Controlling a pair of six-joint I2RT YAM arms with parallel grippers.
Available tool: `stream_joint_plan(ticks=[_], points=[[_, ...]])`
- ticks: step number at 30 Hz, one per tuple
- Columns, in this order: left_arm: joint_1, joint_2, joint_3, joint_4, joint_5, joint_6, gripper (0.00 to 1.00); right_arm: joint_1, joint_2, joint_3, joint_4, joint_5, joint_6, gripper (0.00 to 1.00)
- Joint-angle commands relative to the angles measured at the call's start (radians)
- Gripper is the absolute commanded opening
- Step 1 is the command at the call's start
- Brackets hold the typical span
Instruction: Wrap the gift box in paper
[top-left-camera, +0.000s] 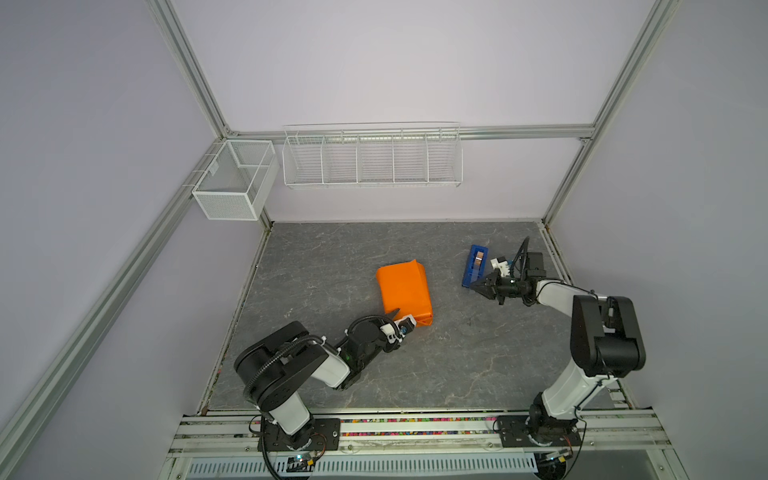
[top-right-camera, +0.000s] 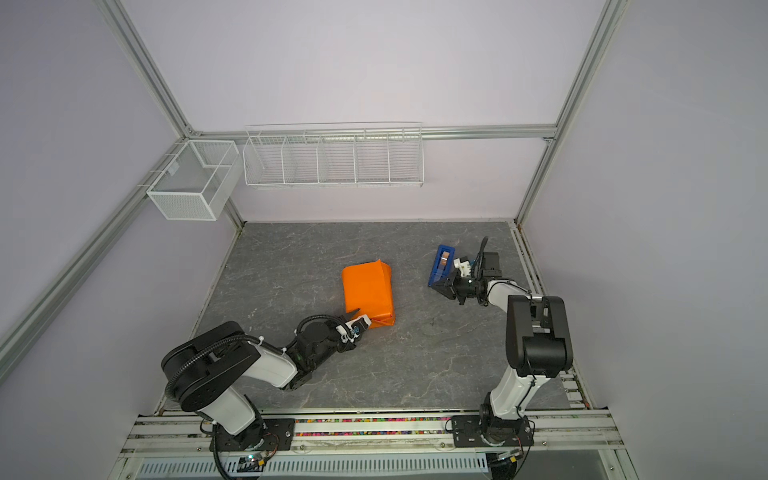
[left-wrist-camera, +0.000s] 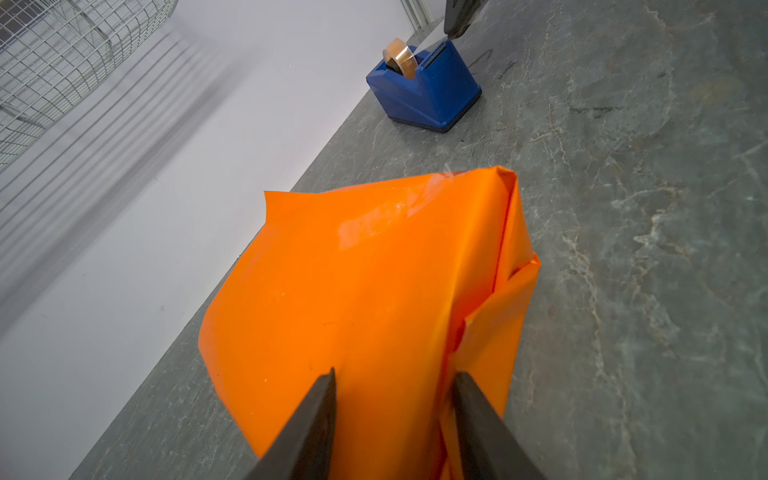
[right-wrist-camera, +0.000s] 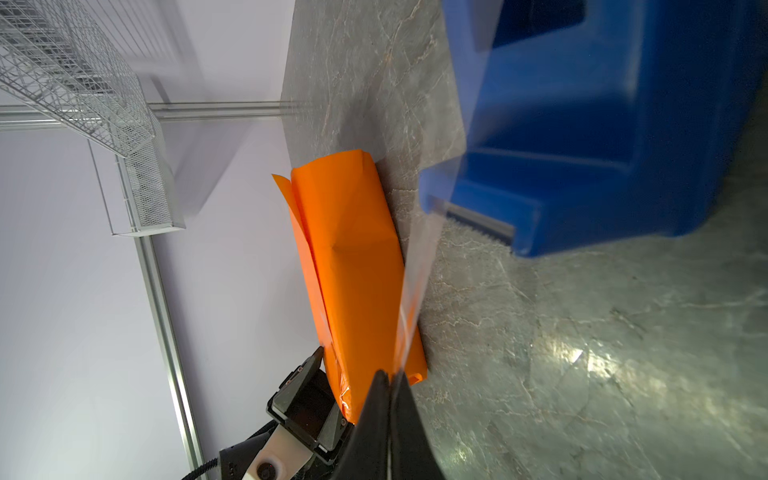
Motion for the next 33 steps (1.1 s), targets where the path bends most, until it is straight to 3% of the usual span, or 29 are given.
stream_joint_plan(ticks=[1,10,22,29,33], points=[[-0.002,0.004,0.01,-0.001,-0.012,-0.004,0.46,0.029,0.066,-0.008,-0.051,-0.028,-0.054,0.07],[-0.002,-0.004,0.007,-0.004,-0.011,-0.011,0.46,-0.012,0.134,-0.014,-0.174,0.144,-0.117,0.07],[-0.002,0.001,0.013,-0.02,-0.008,-0.011,0.46,-0.054,0.067,0.008,-0.255,0.165,-0.16,0.07],[-0.001,0.0,0.014,-0.024,-0.007,-0.012,0.46,-0.058,0.175,0.034,-0.3,0.145,-0.201,0.07],[-0.002,-0.002,0.016,-0.027,-0.005,-0.012,0.46,-0.058,0.158,0.04,-0.314,0.197,-0.191,0.07]])
